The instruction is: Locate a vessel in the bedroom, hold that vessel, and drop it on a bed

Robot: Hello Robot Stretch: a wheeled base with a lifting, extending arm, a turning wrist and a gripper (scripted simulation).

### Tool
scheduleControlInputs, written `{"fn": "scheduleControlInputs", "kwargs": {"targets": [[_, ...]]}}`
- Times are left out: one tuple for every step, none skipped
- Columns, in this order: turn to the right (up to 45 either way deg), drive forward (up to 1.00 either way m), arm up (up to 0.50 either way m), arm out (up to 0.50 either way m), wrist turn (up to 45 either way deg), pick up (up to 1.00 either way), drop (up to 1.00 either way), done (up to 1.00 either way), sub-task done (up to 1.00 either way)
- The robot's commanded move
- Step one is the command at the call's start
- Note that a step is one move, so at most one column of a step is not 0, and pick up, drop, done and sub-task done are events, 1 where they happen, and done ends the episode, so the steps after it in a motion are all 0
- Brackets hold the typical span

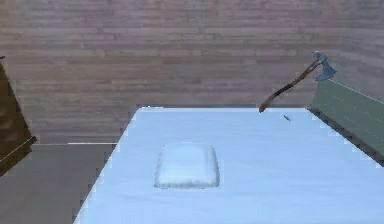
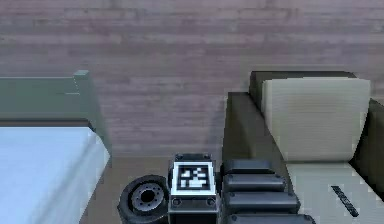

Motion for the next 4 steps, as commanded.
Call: {"fn": "scheduleControlInputs", "kwargs": {"targets": [[0.0,0.35,0.0,0.0,0.0,0.0,0.0,0.0,0.0],[30.0,0.0,0.0,0.0,0.0,0.0,0.0,0.0,0.0],[-30.0,0.0,0.0,0.0,0.0,0.0,0.0,0.0,0.0],[33.0,0.0,0.0,0.0,0.0,0.0,0.0,0.0,0.0]]}}
